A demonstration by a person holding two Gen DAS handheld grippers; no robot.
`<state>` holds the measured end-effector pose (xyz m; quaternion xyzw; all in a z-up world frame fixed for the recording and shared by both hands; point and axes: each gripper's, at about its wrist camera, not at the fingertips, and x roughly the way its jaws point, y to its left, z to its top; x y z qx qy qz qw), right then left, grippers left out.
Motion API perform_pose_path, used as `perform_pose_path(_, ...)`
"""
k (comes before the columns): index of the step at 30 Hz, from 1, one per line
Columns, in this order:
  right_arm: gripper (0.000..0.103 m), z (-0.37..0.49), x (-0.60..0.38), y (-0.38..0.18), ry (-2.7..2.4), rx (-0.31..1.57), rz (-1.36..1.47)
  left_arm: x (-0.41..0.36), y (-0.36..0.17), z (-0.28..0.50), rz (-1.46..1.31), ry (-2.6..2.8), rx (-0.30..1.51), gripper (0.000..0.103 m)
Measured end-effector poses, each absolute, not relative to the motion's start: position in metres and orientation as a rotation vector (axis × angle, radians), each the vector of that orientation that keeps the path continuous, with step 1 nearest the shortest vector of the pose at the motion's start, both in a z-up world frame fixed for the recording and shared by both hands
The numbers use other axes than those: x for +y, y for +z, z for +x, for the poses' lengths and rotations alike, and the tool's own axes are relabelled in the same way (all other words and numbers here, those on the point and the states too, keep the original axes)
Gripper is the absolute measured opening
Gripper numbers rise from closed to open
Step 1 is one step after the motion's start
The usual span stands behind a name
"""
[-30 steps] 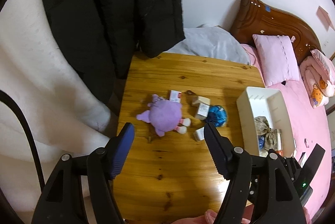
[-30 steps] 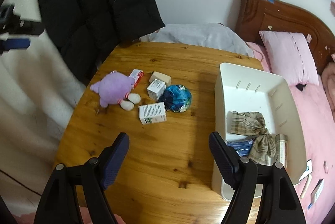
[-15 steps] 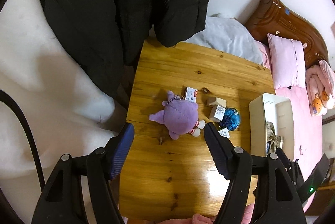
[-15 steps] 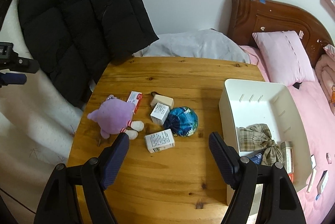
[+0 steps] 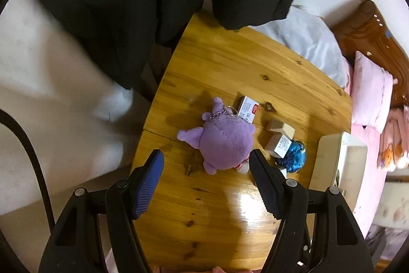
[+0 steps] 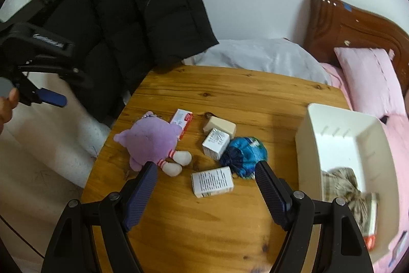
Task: Organize objects
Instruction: 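Move both grippers back toward the purple plush toy on the table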
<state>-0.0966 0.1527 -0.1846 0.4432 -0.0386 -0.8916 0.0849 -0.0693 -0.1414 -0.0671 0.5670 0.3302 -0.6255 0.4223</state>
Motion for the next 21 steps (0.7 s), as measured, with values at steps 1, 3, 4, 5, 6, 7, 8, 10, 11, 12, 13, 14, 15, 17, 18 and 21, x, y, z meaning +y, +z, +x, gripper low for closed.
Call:
perform_pose_path(1,0.079,-0.099,0.153,-0.188,-2.66,-0.11,1.312,-0.144,-0.073,-0.071,1.425,-1.537,0.839,0.073)
perform_pose_path(3,0.079,-0.106,0.151,-0.194,-2.659,-0.078,1.311,-0.149,-0.083,-0.073,1.417,-1.5,0.858,0.073)
perform_pose_path(4,0.079,-0.109,0.15,-0.197,-2.655,-0.055,1.309,-0.151,-0.089,-0.075,1.408,-1.484,0.872,0.073)
perform_pose_path(5,0.079,-0.112,0.149,-0.2,-2.65,-0.038,1.301,-0.153,-0.095,-0.077,1.399,-1.47,0.892,0.073)
perform_pose_path(6,0.079,-0.114,0.149,-0.202,-2.645,-0.021,1.289,-0.155,-0.1,-0.08,1.392,-1.459,0.913,0.073)
perform_pose_path(7,0.079,-0.116,0.149,-0.205,-2.642,-0.009,1.28,-0.156,-0.104,-0.082,1.387,-1.452,0.932,0.073)
perform_pose_path(8,0.079,-0.119,0.149,-0.208,-2.638,-0.003,1.271,-0.157,-0.109,-0.084,1.384,-1.447,0.949,0.073)
perform_pose_path(10,0.079,-0.124,0.151,-0.215,-2.621,-0.01,1.273,-0.159,-0.12,-0.09,1.379,-1.427,0.979,0.073)
perform_pose_path(11,0.079,-0.126,0.152,-0.218,-2.612,-0.019,1.276,-0.16,-0.126,-0.093,1.378,-1.414,0.987,0.073)
perform_pose_path(12,0.079,-0.128,0.153,-0.222,-2.604,-0.03,1.282,-0.162,-0.133,-0.095,1.376,-1.406,1.001,0.073)
perform_pose_path(13,0.079,-0.13,0.154,-0.225,-2.6,-0.038,1.287,-0.164,-0.138,-0.096,1.375,-1.397,1.011,0.073)
perform_pose_path(14,0.079,-0.131,0.156,-0.23,-2.593,-0.057,1.297,-0.166,-0.143,-0.096,1.371,-1.378,1.026,0.073)
perform_pose_path(15,0.079,-0.133,0.158,-0.235,-2.583,-0.08,1.31,-0.169,-0.148,-0.094,1.363,-1.353,1.042,0.073)
perform_pose_path(17,0.079,-0.134,0.162,-0.242,-2.576,-0.116,1.333,-0.173,-0.157,-0.091,1.346,-1.303,1.071,0.073)
perform_pose_path(18,0.079,-0.133,0.164,-0.247,-2.577,-0.131,1.345,-0.175,-0.161,-0.09,1.339,-1.282,1.085,0.073)
perform_pose_path(21,0.079,-0.133,0.167,-0.259,-2.579,-0.14,1.369,-0.176,-0.171,-0.089,1.333,-1.255,1.107,0.073)
